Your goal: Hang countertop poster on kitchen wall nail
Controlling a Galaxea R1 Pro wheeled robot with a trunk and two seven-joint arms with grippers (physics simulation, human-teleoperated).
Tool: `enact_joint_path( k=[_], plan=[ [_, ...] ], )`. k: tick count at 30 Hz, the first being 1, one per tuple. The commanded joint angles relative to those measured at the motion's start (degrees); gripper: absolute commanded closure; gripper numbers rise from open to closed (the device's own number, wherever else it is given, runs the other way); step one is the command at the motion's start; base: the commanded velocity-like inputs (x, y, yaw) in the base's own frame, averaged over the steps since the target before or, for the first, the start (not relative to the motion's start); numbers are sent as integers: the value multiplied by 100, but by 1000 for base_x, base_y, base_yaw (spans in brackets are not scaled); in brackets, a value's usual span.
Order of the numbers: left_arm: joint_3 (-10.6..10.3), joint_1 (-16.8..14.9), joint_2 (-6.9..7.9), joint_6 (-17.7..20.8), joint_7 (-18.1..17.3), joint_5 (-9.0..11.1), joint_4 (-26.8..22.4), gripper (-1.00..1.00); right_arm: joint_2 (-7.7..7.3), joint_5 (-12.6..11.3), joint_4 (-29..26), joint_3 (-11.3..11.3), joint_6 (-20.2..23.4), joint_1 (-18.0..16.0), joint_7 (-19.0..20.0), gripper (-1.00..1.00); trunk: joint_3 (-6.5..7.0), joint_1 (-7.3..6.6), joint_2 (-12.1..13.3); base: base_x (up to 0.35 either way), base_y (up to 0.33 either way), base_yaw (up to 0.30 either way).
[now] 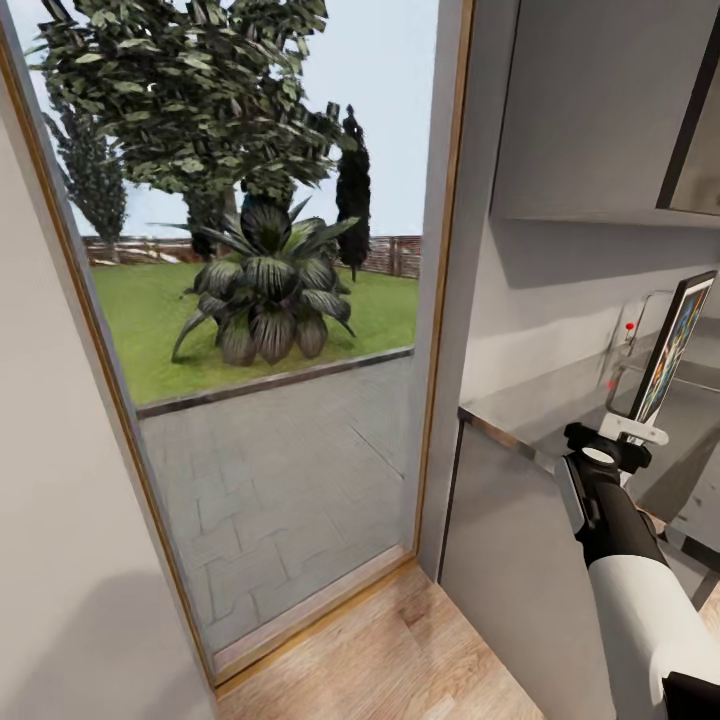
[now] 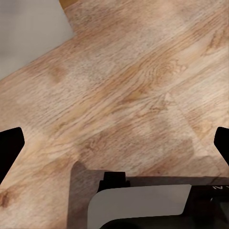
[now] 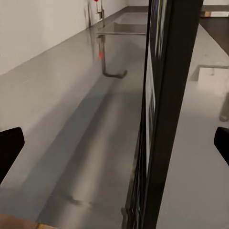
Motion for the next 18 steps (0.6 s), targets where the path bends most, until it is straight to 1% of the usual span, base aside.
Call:
enact_joint_path(
  k=[1, 5, 7, 9, 10, 12, 14, 18],
  plan=[
    [5, 1, -1, -9, 0, -1, -6, -100, -1, -1, -7, 5, 43, -3, -19, -100, -5, 0, -3, 0, 0, 0],
    [5, 1, -1, -9, 0, -1, -6, -100, -1, -2, -7, -4, 40, 2, -19, -100, -5, 0, -3, 0, 0, 0],
    [5, 1, -1, -9, 0, 2, -6, -100, -1, -5, -7, -65, 38, 4, -19, -100, -5, 0, -3, 0, 0, 0],
    [5, 1, -1, -9, 0, 1, -6, -100, -1, -7, -4, -183, 36, 5, -17, -100, -5, 0, -3, 0, 0, 0],
    [5, 1, -1, -9, 0, 2, -6, -100, -1, -8, -2, -323, 14, 4, -13, -100, -5, 0, -3, 0, 0, 0],
    [5, 1, -1, -9, 0, -1, -6, -100, -1, -9, 17, -443, -35, 5, -6, -100, -5, 0, -3, 0, 0, 0],
    [5, 1, -1, -9, 0, -1, -6, -100, -3, -13, 170, -574, -167, 3, 2, -100, -5, 0, -3, 0, 0, 0],
    [5, 1, -1, -9, 0, -2, -6, -100, -8, -18, 360, -649, -293, 1, 13, -100, -5, 0, -3, 0, 0, 0]
  ],
)
